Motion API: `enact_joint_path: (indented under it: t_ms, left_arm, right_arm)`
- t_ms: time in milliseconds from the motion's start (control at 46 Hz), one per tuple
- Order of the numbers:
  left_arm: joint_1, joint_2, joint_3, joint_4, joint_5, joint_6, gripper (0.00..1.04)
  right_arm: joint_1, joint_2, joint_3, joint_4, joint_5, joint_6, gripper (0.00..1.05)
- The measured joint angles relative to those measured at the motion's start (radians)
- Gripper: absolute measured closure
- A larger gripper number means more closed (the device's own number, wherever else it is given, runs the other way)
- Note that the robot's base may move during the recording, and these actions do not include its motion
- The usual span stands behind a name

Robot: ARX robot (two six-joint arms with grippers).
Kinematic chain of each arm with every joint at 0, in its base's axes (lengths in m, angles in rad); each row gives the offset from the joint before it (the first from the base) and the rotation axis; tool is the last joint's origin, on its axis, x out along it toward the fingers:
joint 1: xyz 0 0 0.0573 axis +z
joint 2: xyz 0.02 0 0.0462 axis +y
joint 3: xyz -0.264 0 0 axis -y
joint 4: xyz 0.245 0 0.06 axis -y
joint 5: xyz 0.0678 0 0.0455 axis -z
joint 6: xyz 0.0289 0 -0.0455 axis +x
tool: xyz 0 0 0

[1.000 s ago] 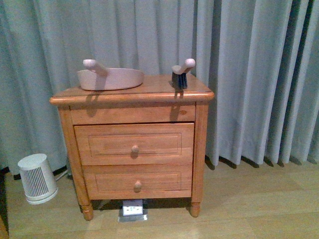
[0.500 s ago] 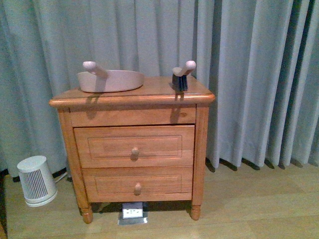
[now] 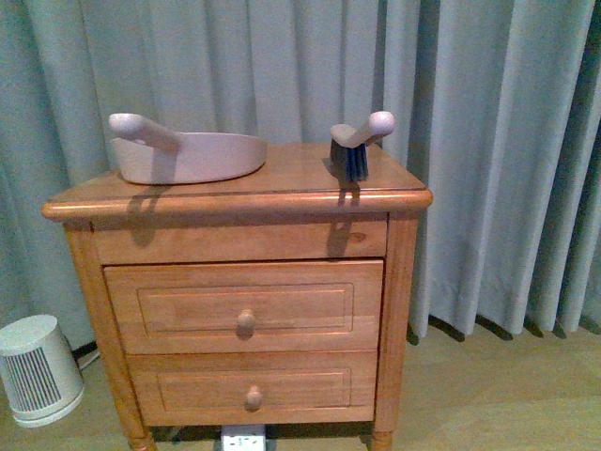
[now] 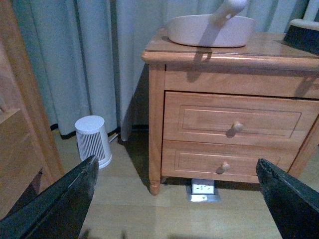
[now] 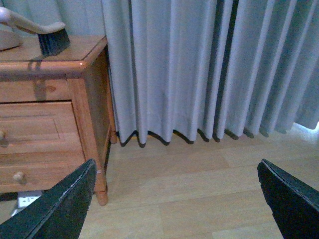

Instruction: Clean up trash

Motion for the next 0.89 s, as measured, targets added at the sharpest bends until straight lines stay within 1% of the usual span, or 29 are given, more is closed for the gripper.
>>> enact_joint_path:
  t_ms: [891]
  left_arm:
    - [0.0,0.0,0.0,0.0,0.0,0.0,0.08]
  right_arm:
    - [0.0,-0.001,0.0,0.0,0.0,0.0,0.07]
